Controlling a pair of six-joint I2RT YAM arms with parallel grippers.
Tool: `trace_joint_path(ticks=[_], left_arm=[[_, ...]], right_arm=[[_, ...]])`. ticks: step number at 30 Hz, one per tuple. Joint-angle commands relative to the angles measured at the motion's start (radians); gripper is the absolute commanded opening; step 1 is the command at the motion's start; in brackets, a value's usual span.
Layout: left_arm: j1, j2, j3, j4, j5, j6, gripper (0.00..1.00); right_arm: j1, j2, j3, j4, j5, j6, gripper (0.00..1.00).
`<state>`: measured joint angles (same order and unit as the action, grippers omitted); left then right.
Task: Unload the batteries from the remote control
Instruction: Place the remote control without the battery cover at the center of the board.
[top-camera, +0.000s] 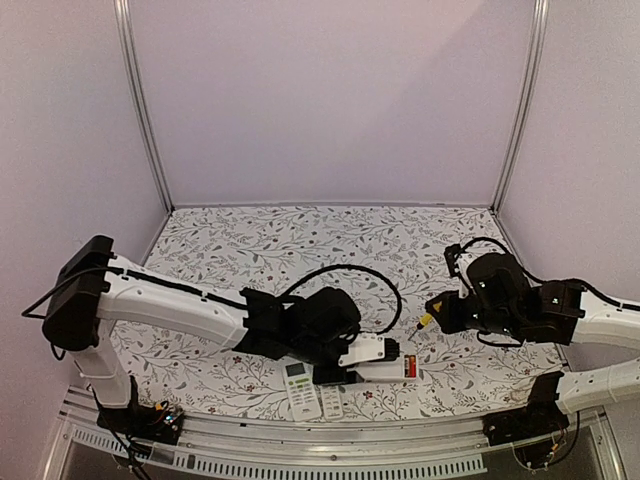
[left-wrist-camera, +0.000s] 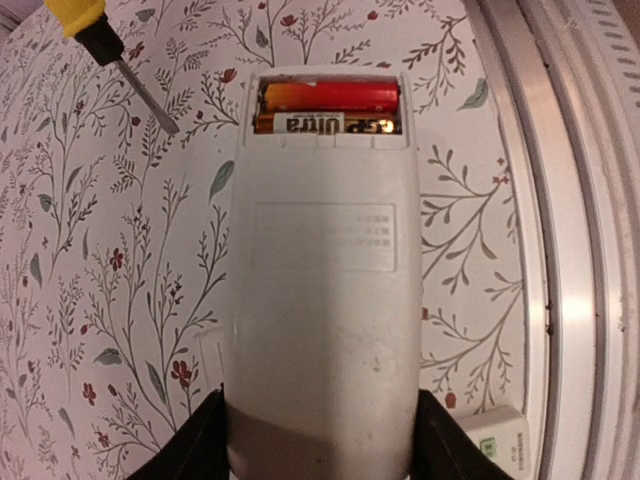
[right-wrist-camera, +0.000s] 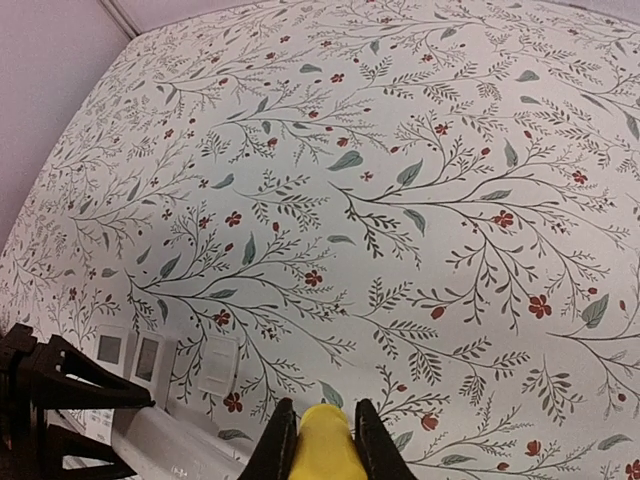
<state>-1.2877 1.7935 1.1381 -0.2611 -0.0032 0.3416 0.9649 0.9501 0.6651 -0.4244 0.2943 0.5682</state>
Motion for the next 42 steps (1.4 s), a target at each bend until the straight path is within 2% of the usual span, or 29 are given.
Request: trace_joint_path(ticks=[1,6,15,23,31,35,42], left_arm=[[0.014,0.075,0.103,0.015,0.007,0.043,0.20],[0.036,0.166,0.188,0.026,0.006,0.098,0.20],[0.074,0.295,0.300,0.031,-0.081,0.188,0.21],[0.085,0.366,0.379,-0.009,-0.050,0.187,0.26],[0.085,0.401,0.410,-0.042,-0.055,0.154,0.33],[0.090,0.412,0.407,-0.041,-0.079,0.147,0.38],[0.112,0.408,0.379,-0.003,-0.147,0.116,0.57]], right_arm=[[-0.015,-0.025,-0.025,0.008,0.107,0.082,0.00],[-0.022,-0.063,-0.050,0.014,0.175,0.140,0.00],[-0.023,-0.070,-0.081,0.018,0.235,0.198,0.00],[-0.022,-0.045,-0.096,0.067,0.230,0.197,0.00],[-0.024,0.070,-0.091,0.055,0.280,0.253,0.00],[-0.024,0.116,-0.073,0.024,0.257,0.263,0.00],[-0.024,0.119,-0.053,-0.040,0.149,0.262,0.00]])
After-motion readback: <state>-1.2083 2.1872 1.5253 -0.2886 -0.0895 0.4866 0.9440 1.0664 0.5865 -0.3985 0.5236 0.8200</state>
